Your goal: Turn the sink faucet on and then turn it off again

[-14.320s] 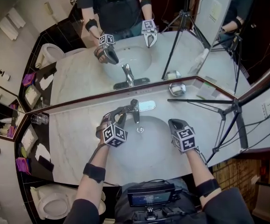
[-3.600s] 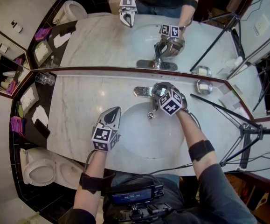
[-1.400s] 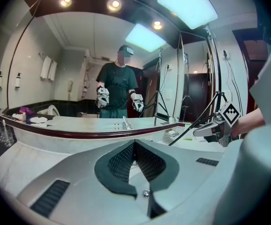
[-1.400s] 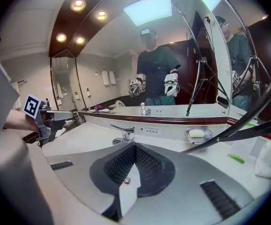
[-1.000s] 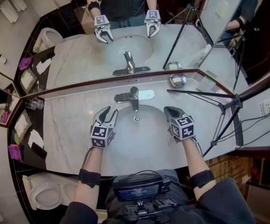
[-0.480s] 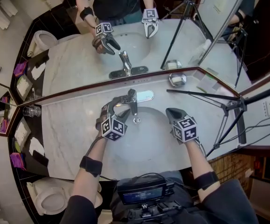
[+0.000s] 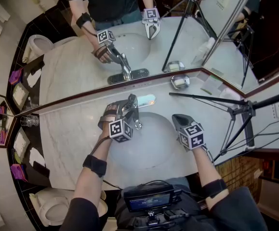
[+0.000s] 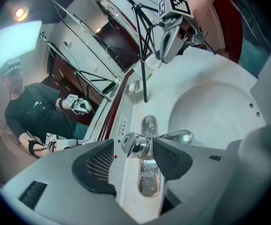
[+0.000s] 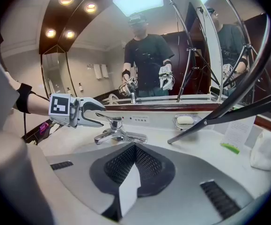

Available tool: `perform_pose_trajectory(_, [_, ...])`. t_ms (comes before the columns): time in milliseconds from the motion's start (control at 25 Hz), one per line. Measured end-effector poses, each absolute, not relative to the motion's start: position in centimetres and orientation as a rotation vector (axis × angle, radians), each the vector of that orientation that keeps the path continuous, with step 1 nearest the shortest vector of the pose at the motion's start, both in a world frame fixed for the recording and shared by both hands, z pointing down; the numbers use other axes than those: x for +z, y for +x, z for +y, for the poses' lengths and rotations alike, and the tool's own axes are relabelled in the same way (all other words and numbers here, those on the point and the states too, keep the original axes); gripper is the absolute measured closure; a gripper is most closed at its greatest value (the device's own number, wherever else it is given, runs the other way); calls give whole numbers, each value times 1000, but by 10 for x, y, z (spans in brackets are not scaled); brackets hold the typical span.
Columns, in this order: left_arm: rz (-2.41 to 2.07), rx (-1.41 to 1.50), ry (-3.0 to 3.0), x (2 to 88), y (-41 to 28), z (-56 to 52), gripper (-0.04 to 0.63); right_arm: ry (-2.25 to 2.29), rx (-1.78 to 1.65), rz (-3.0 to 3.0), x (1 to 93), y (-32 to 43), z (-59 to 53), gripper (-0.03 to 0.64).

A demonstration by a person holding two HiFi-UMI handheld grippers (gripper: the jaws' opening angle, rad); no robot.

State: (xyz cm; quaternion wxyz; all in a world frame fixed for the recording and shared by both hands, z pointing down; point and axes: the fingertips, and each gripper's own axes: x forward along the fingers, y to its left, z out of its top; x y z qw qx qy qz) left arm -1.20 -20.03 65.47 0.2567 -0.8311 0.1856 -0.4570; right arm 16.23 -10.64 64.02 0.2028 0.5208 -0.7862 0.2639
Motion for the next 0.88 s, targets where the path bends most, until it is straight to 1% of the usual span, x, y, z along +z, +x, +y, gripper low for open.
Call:
perform_pose_trajectory(240, [440, -1272, -2206, 669, -9, -196, 382, 1470, 734, -2190, 639, 170, -111, 597])
perform_pose_trajectory(320, [441, -1271, -2195, 670, -9, -197, 383, 1468, 735, -2189, 639, 170, -112, 597])
perform_pose_trajectory(400, [447, -1270, -2184, 670, -9, -197, 408, 1465, 738, -2188, 641, 169, -112, 597])
perform_pose_trajectory(880, [466, -1249, -2132, 675, -11, -194, 423, 1448, 743, -2194, 643, 161, -112, 597])
